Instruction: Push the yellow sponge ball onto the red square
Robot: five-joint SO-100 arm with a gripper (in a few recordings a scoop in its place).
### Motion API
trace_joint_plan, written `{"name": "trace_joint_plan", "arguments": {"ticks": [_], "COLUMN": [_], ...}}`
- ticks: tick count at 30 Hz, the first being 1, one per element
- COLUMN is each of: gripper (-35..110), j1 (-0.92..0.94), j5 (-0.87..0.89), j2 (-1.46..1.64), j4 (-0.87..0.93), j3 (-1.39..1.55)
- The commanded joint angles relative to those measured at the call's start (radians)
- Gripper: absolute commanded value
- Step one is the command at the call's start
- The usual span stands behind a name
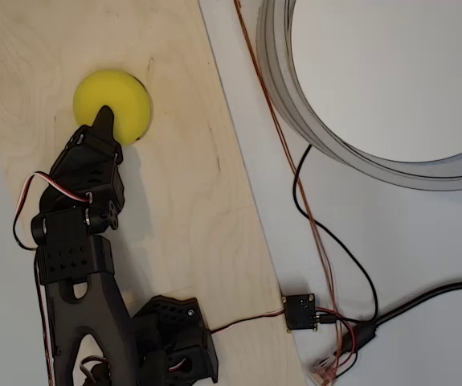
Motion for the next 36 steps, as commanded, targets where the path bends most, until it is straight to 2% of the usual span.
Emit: {"name": "trace_joint_plan", "arguments": {"ticks": [1, 23, 36], "gripper": [21, 23, 24], "j1": [-0.023, -0.018, 0.043], "j5": [0.035, 0.018, -0.130], "j2": [0.087, 0.144, 0.272], "j4": [0.018, 0.026, 0.003], "j3": [0.046, 0.048, 0.025]}}
